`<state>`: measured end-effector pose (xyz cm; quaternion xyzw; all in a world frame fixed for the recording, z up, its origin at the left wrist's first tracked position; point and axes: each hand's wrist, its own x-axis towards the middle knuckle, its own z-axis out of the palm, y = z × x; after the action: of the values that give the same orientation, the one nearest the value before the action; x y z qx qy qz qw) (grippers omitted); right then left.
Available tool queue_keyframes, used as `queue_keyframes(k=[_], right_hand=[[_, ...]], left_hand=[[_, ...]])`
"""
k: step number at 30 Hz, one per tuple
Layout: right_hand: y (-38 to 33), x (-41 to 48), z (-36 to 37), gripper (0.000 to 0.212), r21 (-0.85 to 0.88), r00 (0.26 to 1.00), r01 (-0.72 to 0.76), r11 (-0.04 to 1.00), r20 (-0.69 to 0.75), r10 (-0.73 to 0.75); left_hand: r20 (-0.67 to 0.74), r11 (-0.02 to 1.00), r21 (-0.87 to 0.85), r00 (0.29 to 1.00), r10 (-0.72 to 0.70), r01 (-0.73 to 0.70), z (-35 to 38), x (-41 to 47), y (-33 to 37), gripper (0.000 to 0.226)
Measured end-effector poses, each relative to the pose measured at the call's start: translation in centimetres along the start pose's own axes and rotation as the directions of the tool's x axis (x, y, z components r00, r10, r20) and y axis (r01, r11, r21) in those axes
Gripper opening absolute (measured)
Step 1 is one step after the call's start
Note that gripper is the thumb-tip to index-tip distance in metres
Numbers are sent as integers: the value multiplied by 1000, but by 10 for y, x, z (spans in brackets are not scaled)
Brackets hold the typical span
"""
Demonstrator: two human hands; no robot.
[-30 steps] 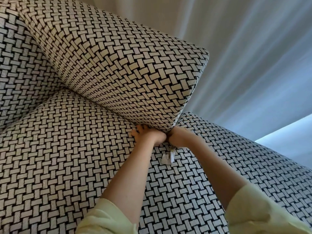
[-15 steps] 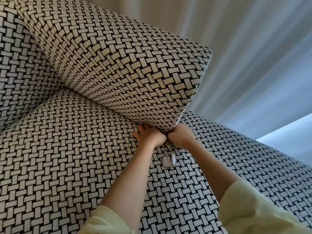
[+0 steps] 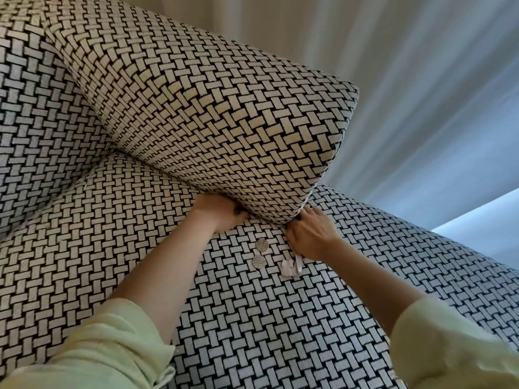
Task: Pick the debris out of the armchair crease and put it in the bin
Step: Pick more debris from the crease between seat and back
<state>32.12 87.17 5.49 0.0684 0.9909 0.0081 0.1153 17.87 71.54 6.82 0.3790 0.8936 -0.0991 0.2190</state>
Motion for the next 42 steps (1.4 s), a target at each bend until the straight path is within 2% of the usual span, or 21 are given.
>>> queue_keyframes(k=[2,6,9,11,15,18,23,26,28,30,33,35,39,42], right_hand=[[5,8,-9,47,6,998,26,1000,56,-26],[13,21,-28,45,-2,967,86,996,241,-83],[15,19,-39,26,-16,957,91,996,278,-83],[16,17,-36,22,27,959,63,998,274,-68],[14,21,-16,51,103,974,-38,994,228,14],[11,19,-7,56,188,981,-113,976,175,80],[7,21,2,61,235,980,-177,956,133,149],[0,19,7,56,281,975,-220,934,60,212],[-9,13,10,39,402,951,-220,889,-114,287],[-11,6,15,28,489,910,-208,847,-220,351],[-10,5,23,29,550,900,-197,811,-226,372],[-11,6,25,30,598,885,-131,791,-288,365],[-11,5,24,22,685,867,-96,722,-299,399],[-11,5,26,21,694,845,-111,711,-311,435]], left_hand=[[25,995,90,999,-46,43,-1,8,-5,68],[110,994,48,988,-104,100,-2,17,-5,76],[143,991,11,981,-132,132,-3,23,-9,84],[150,991,-31,981,-125,131,-2,24,-10,85],[42,993,-62,995,-96,98,6,20,-10,79],[-38,992,-75,994,-105,102,14,17,-6,75],[-105,988,-134,990,-96,82,20,2,-1,61],[-92,982,-187,994,-59,41,20,-6,6,50],[-109,976,-219,994,-31,7,19,-15,7,47],[-147,963,-265,989,13,-52,26,-22,14,45],[-208,935,-335,977,48,-118,34,-32,34,44],[-202,915,-377,977,72,-145,33,-32,53,44],[-126,929,-346,988,93,-132,22,-22,71,55],[-168,929,-330,979,116,-166,26,-17,71,60]])
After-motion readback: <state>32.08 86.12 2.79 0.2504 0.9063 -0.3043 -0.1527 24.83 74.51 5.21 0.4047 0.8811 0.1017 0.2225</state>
